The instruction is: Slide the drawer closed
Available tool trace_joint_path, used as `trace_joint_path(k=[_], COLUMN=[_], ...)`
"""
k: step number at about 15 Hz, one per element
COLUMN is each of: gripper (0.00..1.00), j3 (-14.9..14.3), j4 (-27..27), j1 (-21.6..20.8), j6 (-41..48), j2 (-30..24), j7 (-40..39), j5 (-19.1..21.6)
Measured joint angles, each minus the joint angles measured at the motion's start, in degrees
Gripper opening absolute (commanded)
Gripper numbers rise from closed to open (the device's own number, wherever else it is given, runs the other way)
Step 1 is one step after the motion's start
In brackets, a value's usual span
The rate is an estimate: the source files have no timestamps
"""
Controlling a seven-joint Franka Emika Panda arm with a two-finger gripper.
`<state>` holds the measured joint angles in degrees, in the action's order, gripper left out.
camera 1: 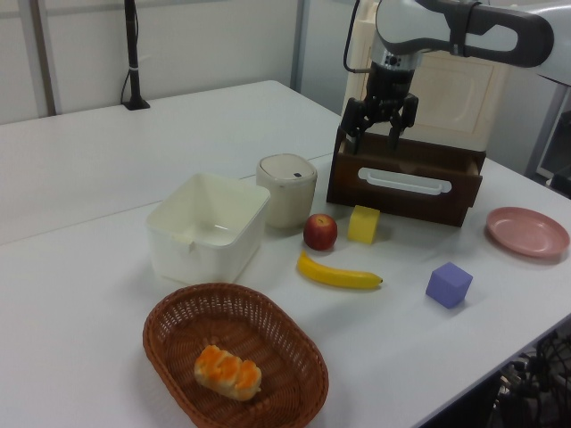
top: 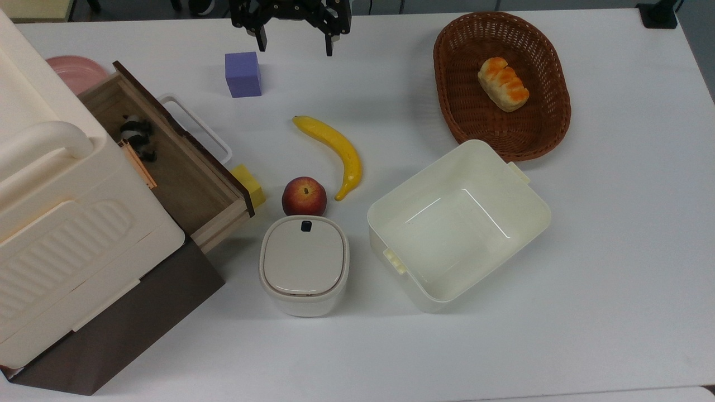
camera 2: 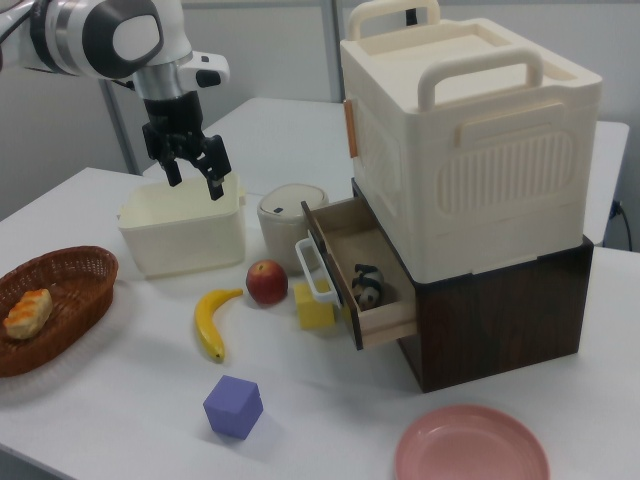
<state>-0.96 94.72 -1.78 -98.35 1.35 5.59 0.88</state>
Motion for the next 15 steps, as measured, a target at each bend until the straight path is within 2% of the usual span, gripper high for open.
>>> trace_joint_path(k=[15], gripper=[1.0], j3=[0.2], j4=[0.03], j1=[-0.14], j6=[0.0], j2=[0.61], j7=[-1.06], j5=[0.0])
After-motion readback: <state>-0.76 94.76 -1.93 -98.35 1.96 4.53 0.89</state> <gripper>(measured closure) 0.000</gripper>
